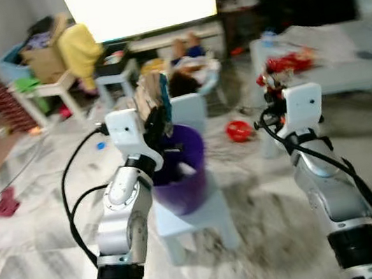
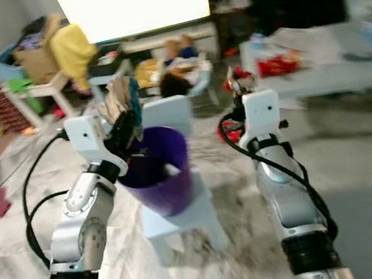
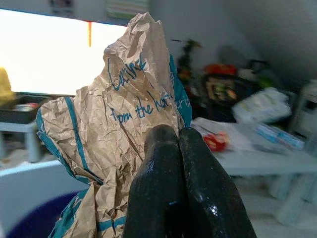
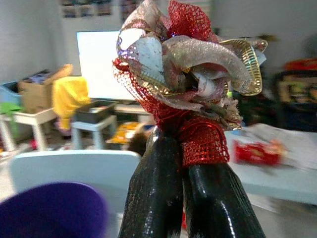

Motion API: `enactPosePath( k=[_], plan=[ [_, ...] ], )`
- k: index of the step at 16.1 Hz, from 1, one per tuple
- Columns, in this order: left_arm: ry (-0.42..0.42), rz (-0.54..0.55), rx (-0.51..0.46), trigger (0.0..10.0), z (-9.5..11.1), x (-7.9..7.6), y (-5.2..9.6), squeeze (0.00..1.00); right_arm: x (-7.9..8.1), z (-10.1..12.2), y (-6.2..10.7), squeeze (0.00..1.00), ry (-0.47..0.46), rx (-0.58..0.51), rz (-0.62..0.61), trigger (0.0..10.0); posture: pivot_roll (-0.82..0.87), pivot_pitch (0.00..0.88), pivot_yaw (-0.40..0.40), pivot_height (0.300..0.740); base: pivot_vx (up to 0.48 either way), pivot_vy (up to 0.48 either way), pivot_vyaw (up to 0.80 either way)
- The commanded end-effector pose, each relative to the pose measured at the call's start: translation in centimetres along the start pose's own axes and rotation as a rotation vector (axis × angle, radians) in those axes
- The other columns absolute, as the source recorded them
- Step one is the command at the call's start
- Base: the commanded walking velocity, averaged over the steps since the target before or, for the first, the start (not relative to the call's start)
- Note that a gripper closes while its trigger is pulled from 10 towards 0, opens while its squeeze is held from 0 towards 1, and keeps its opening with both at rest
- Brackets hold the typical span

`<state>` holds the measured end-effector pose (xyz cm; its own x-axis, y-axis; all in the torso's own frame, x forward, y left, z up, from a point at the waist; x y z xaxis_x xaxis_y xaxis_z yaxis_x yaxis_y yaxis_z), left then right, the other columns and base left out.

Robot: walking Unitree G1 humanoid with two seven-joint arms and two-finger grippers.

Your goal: Picking trash to rubbish bin

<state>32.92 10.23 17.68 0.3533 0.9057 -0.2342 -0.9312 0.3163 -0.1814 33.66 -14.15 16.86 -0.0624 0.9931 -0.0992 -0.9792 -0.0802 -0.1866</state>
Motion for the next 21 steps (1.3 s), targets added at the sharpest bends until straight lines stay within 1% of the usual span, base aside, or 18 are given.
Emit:
enactPosePath(
  k=[1,5,11,13,14,16,18,20,21],
  plan=[
    [-0.006,0.031,0.002,0.0,0.1,0.9,0.3,0.0,0.9,0.5,-0.1,0.0,0.0,-0.015,0.035,0.0,-0.01,0.046,0.082,0.74,0.48,0.0,0.0],
    [-0.007,0.036,0.018,0.0,-0.2,0.9,0.4,0.0,0.8,0.4,-0.1,0.0,0.001,-0.012,0.033,0.0,0.0,0.049,0.081,0.74,0.461,0.0,0.0],
    [-0.008,0.04,0.033,0.0,-0.7,1.1,0.6,0.0,0.8,0.3,0.0,0.0,0.004,-0.008,0.038,0.0,-0.01,0.052,0.074,0.74,0.361,0.0,0.0],
    [-0.012,0.049,0.041,0.0,-1.0,1.2,0.7,0.0,0.7,0.4,-0.2,0.0,0.013,-0.009,0.042,0.0,-0.01,0.046,0.069,0.74,0.334,0.0,0.0],
    [-0.01,0.059,0.051,0.0,-1.4,1.5,0.8,0.0,0.7,0.6,-0.4,0.0,0.034,-0.017,0.052,0.0,-0.01,0.049,0.068,0.74,0.0,0.0,0.63],
    [-0.015,0.069,0.073,0.0,-2.0,1.8,0.9,0.0,0.6,0.7,-0.6,0.0,0.023,-0.018,0.044,0.0,-0.01,0.047,0.066,0.74,0.0,0.0,0.8],
    [-0.003,0.094,0.099,0.0,-2.7,2.3,1.3,0.0,0.7,0.7,-0.6,0.0,0.013,-0.016,0.04,0.0,-0.01,0.046,0.066,0.74,0.0,0.0,0.0],
    [0.004,0.13,0.161,0.0,-4.0,2.8,1.6,0.0,0.8,0.6,-0.5,0.0,0.013,-0.015,0.047,0.0,-0.01,0.043,0.066,0.74,0.0,0.0,0.0],
    [-0.007,0.146,0.206,0.0,-4.8,3.2,1.9,0.0,0.7,0.5,-0.5,0.0,0.012,-0.013,0.046,0.0,-0.01,0.047,0.065,0.74,0.0,0.0,0.0]
  ],
)
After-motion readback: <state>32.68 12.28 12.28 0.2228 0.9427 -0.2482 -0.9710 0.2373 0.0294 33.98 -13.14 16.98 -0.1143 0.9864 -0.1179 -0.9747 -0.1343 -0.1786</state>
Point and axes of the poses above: a point about 5 cm out from each wrist's last joint towards the gripper, its own y axis pointing back from the gripper into the wrist, its own z axis along the axis of the wrist's last joint, x = y × z, the point moved 1 cm from there along -y, pointing out of the wrist towards the gripper, and after that the axes turned 2 degrees about y, right-handed, at the moved point
